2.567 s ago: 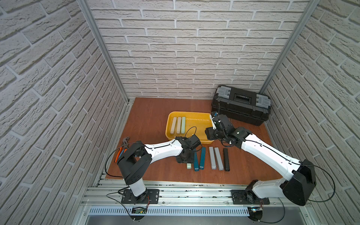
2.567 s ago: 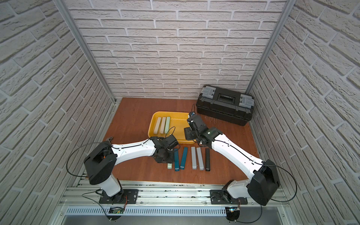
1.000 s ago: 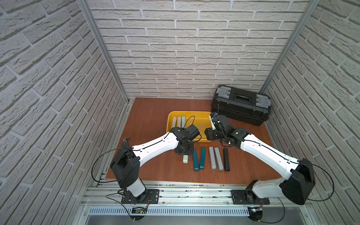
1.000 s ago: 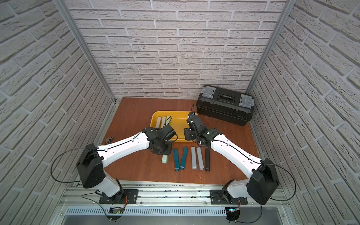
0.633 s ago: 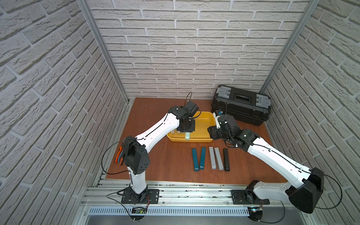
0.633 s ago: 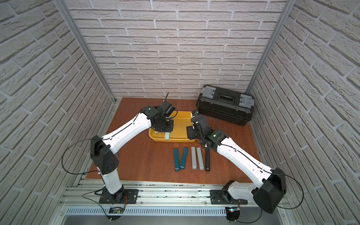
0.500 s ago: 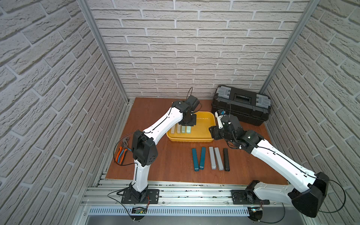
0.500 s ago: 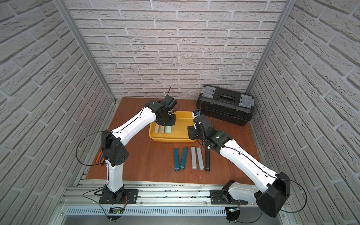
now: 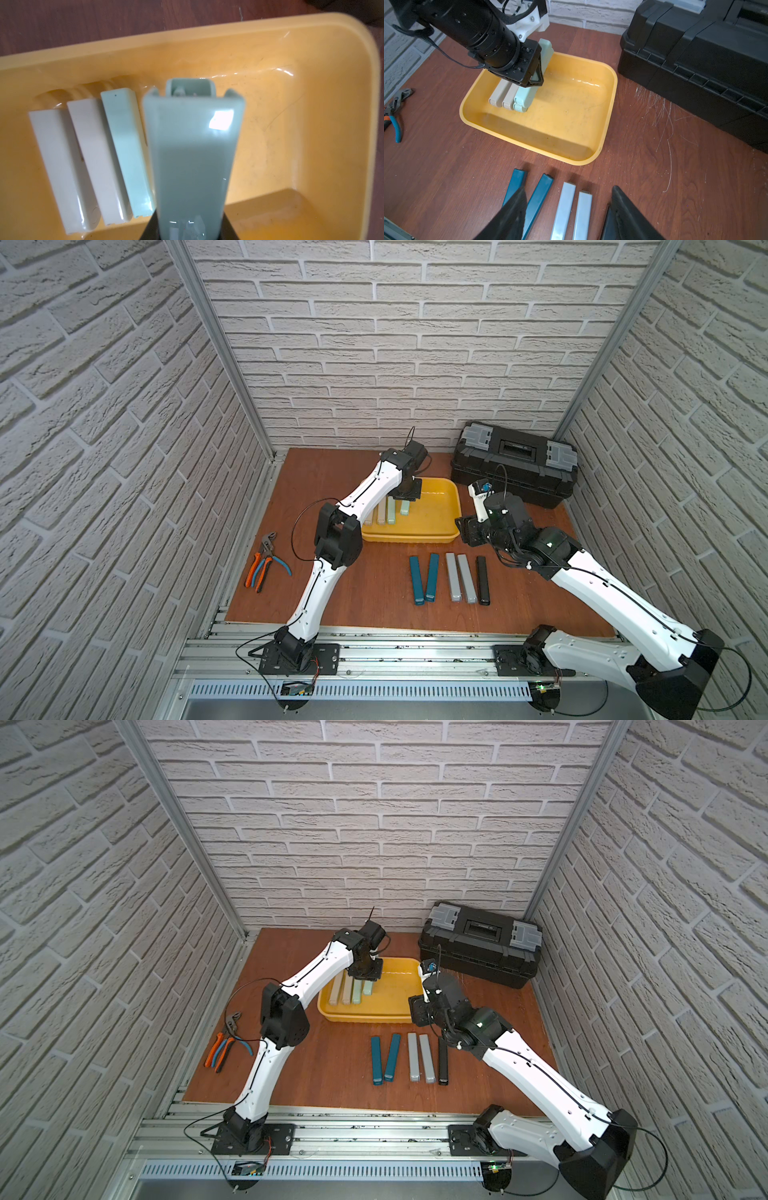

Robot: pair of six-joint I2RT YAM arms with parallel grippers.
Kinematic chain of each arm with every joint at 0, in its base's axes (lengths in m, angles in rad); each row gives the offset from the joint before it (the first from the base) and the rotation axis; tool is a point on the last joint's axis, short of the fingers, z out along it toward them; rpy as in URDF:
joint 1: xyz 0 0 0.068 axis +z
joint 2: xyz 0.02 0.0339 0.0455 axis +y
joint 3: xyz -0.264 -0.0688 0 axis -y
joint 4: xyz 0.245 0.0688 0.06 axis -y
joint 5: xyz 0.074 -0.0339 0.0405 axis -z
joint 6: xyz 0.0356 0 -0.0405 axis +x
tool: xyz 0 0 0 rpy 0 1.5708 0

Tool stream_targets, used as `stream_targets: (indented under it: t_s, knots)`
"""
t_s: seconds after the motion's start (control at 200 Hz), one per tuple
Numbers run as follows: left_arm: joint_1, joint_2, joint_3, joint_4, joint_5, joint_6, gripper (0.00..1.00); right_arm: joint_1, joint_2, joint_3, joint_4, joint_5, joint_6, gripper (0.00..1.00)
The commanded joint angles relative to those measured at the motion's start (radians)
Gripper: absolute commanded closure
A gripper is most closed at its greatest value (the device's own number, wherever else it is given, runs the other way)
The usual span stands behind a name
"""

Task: Put the pruning pliers into the storage box
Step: Place the pruning pliers in the storage box.

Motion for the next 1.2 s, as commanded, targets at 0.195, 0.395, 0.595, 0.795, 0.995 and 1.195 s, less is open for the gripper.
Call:
stream_targets:
  t_s: [0.195,0.395,0.595,0.795,0.995,1.195]
  knots:
    - [0.0,0.056,-0.018,0.063,0.004,0.002,0.85,-0.005,0.027,-0.009,0.009,0.005,-0.012,0.35]
    - [0.001,0.107,-0.022,0.117,-0.029,-0.015,0.85,-0.004,0.046,-0.014,0.019,-0.003,0.0,0.35]
    - [0.004,0.141,-0.02,0.144,-0.054,-0.036,0.85,-0.004,0.07,-0.014,0.014,-0.012,0.006,0.35]
    - [0.019,0.15,-0.047,0.146,-0.078,-0.039,0.84,-0.004,0.078,-0.021,0.022,-0.011,0.004,0.35]
    - [0.042,0.115,-0.152,0.192,-0.09,-0.045,0.84,-0.004,0.089,-0.027,0.034,-0.016,0.009,0.35]
    - [0.052,0.097,-0.191,0.205,-0.094,-0.046,0.83,-0.005,0.101,-0.026,0.042,-0.025,0.011,0.35]
